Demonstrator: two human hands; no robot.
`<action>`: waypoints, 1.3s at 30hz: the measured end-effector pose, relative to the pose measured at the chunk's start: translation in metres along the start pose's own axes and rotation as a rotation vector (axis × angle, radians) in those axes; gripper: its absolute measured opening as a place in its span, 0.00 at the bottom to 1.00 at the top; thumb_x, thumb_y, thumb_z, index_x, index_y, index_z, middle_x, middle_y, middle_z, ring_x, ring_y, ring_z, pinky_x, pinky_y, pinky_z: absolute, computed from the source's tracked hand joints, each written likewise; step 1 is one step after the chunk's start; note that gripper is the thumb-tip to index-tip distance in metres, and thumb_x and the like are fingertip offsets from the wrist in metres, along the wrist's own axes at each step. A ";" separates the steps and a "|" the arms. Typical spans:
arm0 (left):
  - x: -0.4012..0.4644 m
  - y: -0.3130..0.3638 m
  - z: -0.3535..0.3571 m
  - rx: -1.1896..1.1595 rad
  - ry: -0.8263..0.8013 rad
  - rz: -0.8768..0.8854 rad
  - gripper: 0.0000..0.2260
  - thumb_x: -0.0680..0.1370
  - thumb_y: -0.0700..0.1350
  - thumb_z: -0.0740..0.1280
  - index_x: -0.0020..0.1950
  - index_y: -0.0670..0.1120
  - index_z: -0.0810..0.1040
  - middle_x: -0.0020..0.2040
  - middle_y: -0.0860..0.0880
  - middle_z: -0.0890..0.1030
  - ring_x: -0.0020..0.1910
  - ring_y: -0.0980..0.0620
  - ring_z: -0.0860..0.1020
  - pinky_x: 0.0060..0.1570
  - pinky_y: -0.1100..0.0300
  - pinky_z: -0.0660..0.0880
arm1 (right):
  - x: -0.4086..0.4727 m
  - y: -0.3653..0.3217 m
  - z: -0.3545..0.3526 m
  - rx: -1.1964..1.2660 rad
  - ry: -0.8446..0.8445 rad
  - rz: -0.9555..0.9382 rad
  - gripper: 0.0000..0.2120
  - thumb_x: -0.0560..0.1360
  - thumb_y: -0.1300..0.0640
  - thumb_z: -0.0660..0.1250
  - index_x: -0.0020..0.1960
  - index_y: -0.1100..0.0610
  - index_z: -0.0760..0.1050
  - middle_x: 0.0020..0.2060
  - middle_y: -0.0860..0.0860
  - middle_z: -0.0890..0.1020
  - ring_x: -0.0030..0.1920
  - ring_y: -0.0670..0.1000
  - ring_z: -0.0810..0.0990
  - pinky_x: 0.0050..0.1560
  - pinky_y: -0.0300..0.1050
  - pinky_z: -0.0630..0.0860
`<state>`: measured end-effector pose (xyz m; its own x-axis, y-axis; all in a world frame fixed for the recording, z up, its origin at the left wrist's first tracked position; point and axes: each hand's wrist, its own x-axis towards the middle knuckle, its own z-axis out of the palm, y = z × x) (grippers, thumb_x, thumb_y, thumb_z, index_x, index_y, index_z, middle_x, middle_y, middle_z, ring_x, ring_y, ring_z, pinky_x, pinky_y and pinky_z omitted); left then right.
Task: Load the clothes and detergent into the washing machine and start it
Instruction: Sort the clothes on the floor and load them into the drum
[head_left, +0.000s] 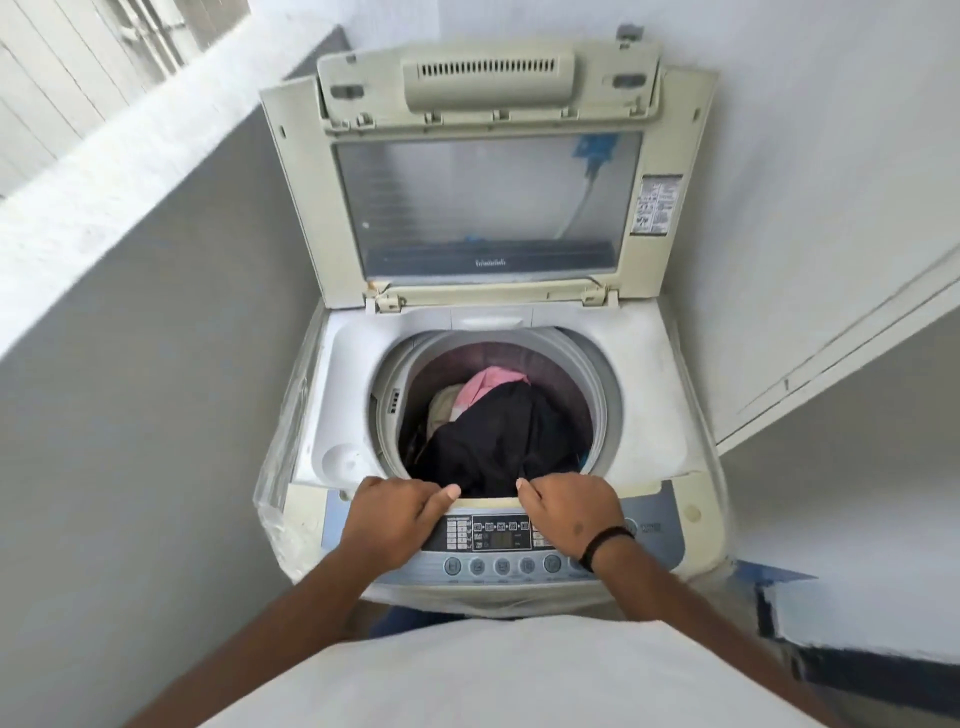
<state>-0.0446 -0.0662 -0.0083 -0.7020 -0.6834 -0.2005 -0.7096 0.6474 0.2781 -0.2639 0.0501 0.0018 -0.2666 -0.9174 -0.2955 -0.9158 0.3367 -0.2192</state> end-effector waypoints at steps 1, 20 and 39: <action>0.000 -0.001 0.000 -0.002 -0.018 0.021 0.25 0.83 0.64 0.46 0.33 0.51 0.66 0.30 0.53 0.75 0.33 0.55 0.73 0.49 0.53 0.68 | -0.002 0.000 0.000 -0.008 0.009 0.004 0.25 0.82 0.43 0.48 0.31 0.53 0.65 0.28 0.49 0.72 0.34 0.54 0.74 0.36 0.48 0.67; 0.005 -0.024 0.001 -0.022 -0.039 0.213 0.22 0.84 0.61 0.46 0.46 0.52 0.75 0.43 0.51 0.83 0.45 0.47 0.80 0.46 0.51 0.76 | -0.079 -0.053 0.037 0.296 0.300 0.278 0.22 0.82 0.47 0.59 0.74 0.50 0.69 0.77 0.46 0.64 0.79 0.51 0.55 0.75 0.53 0.54; -0.125 0.194 0.056 -0.312 -0.063 0.901 0.28 0.78 0.64 0.53 0.72 0.52 0.74 0.73 0.47 0.74 0.76 0.41 0.66 0.74 0.43 0.61 | -0.429 -0.074 0.124 0.682 0.985 1.170 0.07 0.77 0.55 0.70 0.54 0.50 0.82 0.50 0.44 0.83 0.50 0.42 0.81 0.56 0.43 0.77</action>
<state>-0.0979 0.1637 0.0186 -0.9850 0.0531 0.1640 0.1409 0.7959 0.5888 -0.0447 0.4447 0.0293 -0.9811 0.1927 0.0182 0.1182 0.6712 -0.7317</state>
